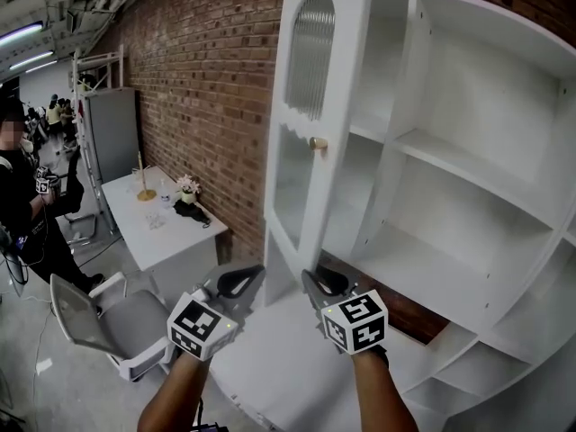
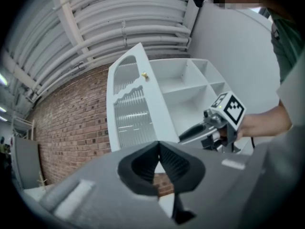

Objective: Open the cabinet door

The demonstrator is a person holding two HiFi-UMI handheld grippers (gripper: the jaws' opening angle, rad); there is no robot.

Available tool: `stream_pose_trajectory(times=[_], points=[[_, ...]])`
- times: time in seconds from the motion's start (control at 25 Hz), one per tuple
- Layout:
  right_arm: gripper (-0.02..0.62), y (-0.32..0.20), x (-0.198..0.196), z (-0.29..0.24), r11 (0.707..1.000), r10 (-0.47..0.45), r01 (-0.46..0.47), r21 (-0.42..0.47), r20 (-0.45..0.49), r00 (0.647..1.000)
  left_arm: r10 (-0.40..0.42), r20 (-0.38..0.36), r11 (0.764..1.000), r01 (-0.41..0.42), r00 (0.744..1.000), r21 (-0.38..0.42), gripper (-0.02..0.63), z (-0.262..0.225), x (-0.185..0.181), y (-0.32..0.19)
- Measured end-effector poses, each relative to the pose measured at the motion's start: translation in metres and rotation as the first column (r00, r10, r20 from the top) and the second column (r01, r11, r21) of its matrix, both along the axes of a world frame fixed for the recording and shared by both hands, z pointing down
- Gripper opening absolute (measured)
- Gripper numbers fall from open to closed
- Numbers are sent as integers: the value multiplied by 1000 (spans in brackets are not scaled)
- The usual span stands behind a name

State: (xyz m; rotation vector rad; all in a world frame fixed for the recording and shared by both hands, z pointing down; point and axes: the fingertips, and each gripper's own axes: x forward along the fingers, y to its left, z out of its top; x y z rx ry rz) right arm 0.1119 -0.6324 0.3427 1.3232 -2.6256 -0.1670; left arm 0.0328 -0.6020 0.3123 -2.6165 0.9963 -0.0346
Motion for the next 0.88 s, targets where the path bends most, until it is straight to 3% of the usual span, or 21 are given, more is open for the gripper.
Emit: stream_pose_trajectory(times=[0.4,0.88], points=[[79,25,-83,2,986,-165,166,14,-65,984,-123,-19,992,123,992,12,2,-4,-53,23],[63,18,-166,2,958,-285,285,6,-46,957,-248,-28,969,248,968,14,2,-6,-102,45]])
